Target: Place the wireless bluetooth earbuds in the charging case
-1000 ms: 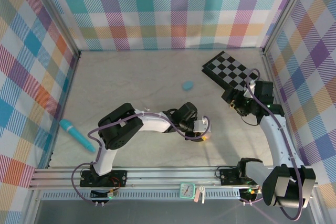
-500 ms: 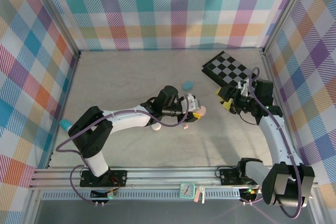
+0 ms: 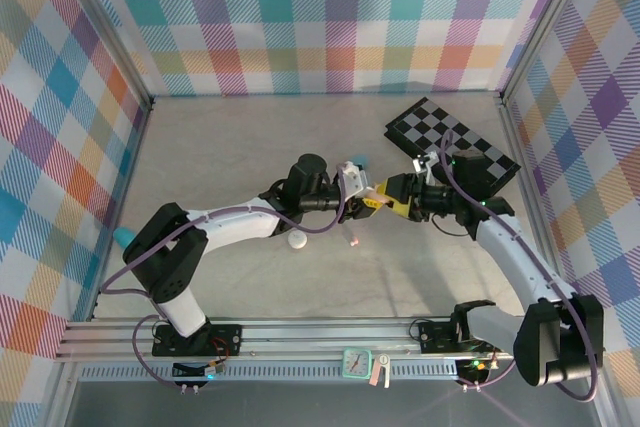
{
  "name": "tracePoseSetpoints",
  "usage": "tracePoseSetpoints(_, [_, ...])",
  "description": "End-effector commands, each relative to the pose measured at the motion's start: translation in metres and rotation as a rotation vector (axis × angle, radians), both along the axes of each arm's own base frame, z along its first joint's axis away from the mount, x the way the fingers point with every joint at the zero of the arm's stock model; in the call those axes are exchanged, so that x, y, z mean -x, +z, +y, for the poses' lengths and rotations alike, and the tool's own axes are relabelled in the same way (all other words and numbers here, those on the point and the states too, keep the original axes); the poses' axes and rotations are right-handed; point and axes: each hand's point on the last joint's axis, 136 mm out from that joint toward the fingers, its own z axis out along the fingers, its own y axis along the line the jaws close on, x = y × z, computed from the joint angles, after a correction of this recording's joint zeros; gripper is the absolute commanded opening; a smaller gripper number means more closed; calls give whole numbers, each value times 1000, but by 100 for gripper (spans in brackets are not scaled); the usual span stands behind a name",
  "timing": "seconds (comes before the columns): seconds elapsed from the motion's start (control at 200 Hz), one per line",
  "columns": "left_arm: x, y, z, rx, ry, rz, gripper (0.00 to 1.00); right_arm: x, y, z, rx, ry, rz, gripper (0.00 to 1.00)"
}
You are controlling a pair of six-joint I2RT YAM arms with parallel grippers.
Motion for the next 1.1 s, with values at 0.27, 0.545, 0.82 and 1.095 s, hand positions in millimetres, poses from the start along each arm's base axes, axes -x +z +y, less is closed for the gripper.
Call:
tracePoseSetpoints(0.27, [13,26,5,69,-41,-36,36,-10,2,3,-28,-19,6,25])
tracePoseSetpoints(0.545, [6,43,12,155,13,-29,73,-13,17,1,-100,-49,-4,15])
tracePoseSetpoints(0.82, [-2,91,36,405,41,-34,80,-16,61,2,-295,-55,-29,13])
tracePoseSetpoints(1.095, [-11,119,51,570,10,-45,78,-16,102,1,-406,-82,-73,13])
